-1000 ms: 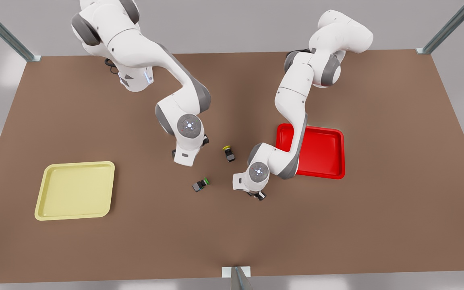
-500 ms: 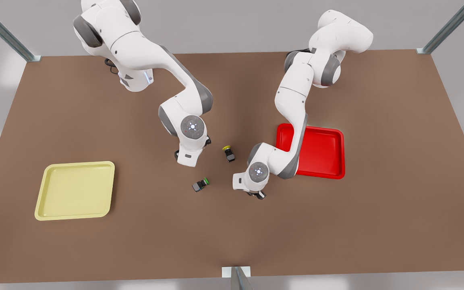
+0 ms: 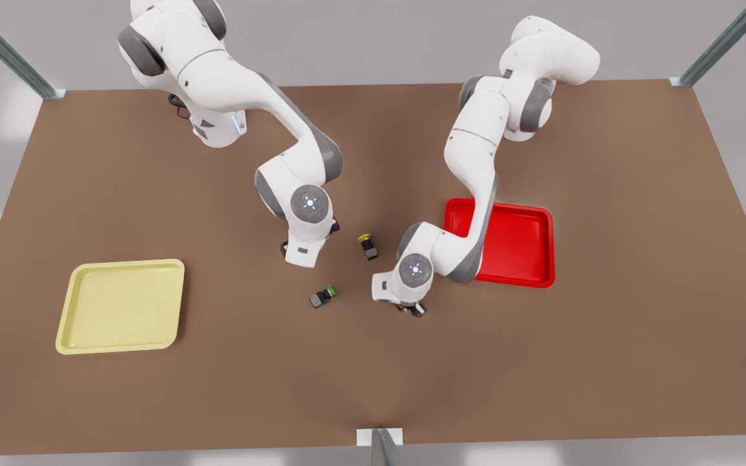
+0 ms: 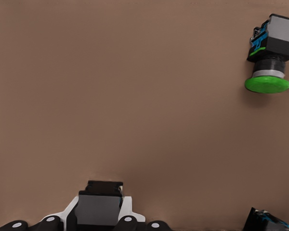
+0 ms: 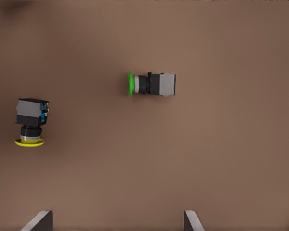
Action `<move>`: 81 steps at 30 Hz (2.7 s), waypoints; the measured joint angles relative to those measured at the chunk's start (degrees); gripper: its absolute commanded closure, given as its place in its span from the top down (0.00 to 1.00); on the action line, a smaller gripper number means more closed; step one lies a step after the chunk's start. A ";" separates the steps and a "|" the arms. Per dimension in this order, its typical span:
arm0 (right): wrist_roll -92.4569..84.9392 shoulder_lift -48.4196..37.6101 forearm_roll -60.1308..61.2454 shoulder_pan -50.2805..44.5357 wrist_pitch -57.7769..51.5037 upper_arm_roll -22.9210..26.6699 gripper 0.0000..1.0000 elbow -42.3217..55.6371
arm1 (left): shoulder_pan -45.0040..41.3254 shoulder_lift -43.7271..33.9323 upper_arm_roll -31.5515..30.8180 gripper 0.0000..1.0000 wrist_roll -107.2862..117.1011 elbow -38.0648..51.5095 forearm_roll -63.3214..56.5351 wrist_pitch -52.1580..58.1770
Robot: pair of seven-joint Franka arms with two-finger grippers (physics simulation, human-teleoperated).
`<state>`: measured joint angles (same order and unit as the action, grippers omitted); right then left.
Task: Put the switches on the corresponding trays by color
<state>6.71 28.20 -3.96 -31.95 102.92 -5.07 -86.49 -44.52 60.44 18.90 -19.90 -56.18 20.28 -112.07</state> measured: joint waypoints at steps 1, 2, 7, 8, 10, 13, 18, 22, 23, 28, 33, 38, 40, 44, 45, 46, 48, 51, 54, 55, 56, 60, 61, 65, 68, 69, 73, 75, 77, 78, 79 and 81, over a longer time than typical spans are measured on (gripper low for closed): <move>0.05 0.28 -0.08 -1.03 0.00 0.06 1.00 0.00 | -0.42 -1.38 0.06 0.49 0.69 -0.57 -0.02 1.22; 0.26 1.86 -0.01 -2.29 0.02 0.03 1.00 1.53 | -1.42 -3.64 0.08 0.49 0.95 -3.41 -0.06 1.44; 4.18 7.70 0.00 -5.91 4.97 0.02 1.00 2.95 | -4.65 -20.72 0.26 0.49 1.29 -23.95 -0.60 1.95; 2.95 6.68 0.00 -5.73 5.10 -0.02 1.00 1.20 | -4.84 -24.04 0.33 0.49 1.25 -27.65 -0.80 2.16; 0.97 5.64 0.08 -5.02 4.95 0.06 1.00 0.17 | -4.85 -30.60 0.32 0.49 1.28 -35.68 -1.97 2.12; 2.04 6.87 0.29 -6.55 6.47 -0.03 1.00 0.26 | -2.66 -38.35 0.30 0.49 1.22 -45.72 -4.72 1.78; 14.46 15.88 11.19 -10.99 17.28 0.19 1.00 2.88 | 4.72 -41.44 0.17 0.50 -0.91 -49.77 -9.58 1.80; 15.53 17.33 10.99 -10.68 17.41 0.85 1.00 4.00 | 7.26 -42.15 0.09 0.50 -2.82 -55.84 -12.30 -0.73; 15.53 17.33 10.99 -10.74 17.41 0.89 1.00 4.01 | 7.07 -41.99 0.00 0.50 -2.42 -57.20 -12.63 -0.95; 15.17 20.30 10.76 -10.91 17.49 2.92 1.00 6.30 | 6.81 -40.41 0.00 0.54 -2.26 -58.59 -12.76 -3.13; 15.17 22.59 10.90 -11.99 17.58 3.48 1.00 8.88 | 6.72 -38.46 0.00 1.00 -1.90 -59.49 -12.04 -5.53; 15.00 23.03 10.89 -12.00 18.30 3.49 0.73 9.56 | 4.03 -43.39 0.09 1.00 3.12 -59.33 -11.79 -3.95; 14.92 23.16 10.84 -12.04 18.28 3.49 0.63 9.58 | 3.70 -45.61 0.08 1.00 10.70 -51.39 -11.97 3.80; 14.91 23.74 10.81 -12.09 18.37 3.49 0.61 9.73 | 13.81 -45.77 0.98 1.00 18.57 -29.23 -12.34 25.44; 14.91 23.74 10.81 -12.09 18.37 3.49 0.61 9.75 | 17.56 -46.06 1.32 1.00 18.42 -26.91 -12.83 26.72; 14.91 23.83 10.81 -12.09 18.37 3.49 0.60 10.26 | 22.49 -46.35 0.08 1.00 18.46 -25.98 -13.53 27.31; 14.96 23.92 10.81 -12.09 18.37 3.49 0.59 10.37 | 38.94 -50.89 -10.21 1.00 18.45 -26.83 -14.78 28.22; 14.91 23.92 10.81 -12.09 18.37 3.49 0.54 10.37 | 38.83 -52.83 -11.24 1.00 19.69 -27.64 -17.42 28.62; 14.91 23.92 10.81 -12.09 18.37 3.49 0.54 10.37 | 39.33 -52.42 -11.25 1.00 20.36 -27.51 -18.83 28.60; 14.91 24.00 10.81 -12.09 18.37 3.49 0.54 10.37 | 39.04 -52.27 -11.15 1.00 20.09 -27.50 -19.08 28.70; 14.91 24.01 10.79 -12.00 18.37 3.49 0.54 10.37 | 38.60 -52.58 -11.01 1.00 20.04 -27.41 -19.31 26.69; 14.91 24.01 10.82 -12.00 18.37 3.49 0.53 10.37 | 39.15 -52.53 -11.28 1.00 20.39 -26.32 -19.94 26.41; 14.90 24.01 10.82 -12.00 18.38 3.49 0.53 10.37 | 39.42 -52.53 -11.65 1.00 20.51 -26.04 -20.05 26.38; 14.99 23.87 10.89 -11.91 17.95 3.49 0.53 10.46 | 39.43 -53.52 -11.95 1.00 20.30 -23.27 -20.32 27.53; 14.98 23.62 11.00 -11.84 17.64 3.42 0.53 10.63 | 39.03 -54.25 -11.99 1.00 20.41 -19.59 -20.88 30.68; 14.98 23.35 11.25 -11.82 17.38 3.40 0.53 11.21 | 38.54 -56.03 -11.67 1.00 20.20 -19.71 -21.23 30.75; 14.98 22.71 11.37 -11.61 17.24 3.40 0.53 11.25 | 39.10 -56.45 -11.59 1.00 20.37 -19.96 -22.86 33.63; 14.98 22.08 11.38 -11.38 17.24 3.40 0.53 11.16 | 39.65 -57.01 -11.71 1.00 20.51 -23.98 -23.10 34.35; 15.03 21.51 11.37 -11.26 17.16 3.45 0.53 11.16 | 40.29 -56.69 -11.70 1.00 20.51 -28.77 -23.22 30.55; 15.07 20.37 11.29 -10.58 17.15 3.48 0.53 10.77 | 40.13 -57.37 -11.79 1.00 20.51 -30.50 -23.28 30.01; 15.07 19.11 11.20 -9.26 16.50 3.49 0.53 10.03 | 40.53 -57.21 -12.64 1.00 20.67 -30.42 -23.32 29.86; 14.99 17.00 11.13 -7.09 15.58 3.41 0.53 7.94 | 39.05 -55.43 -13.29 1.00 21.03 -29.96 -23.45 27.36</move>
<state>21.70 45.20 7.17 -39.04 118.50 -1.66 -78.54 -5.47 5.01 5.61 1.13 -86.14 -3.16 -84.71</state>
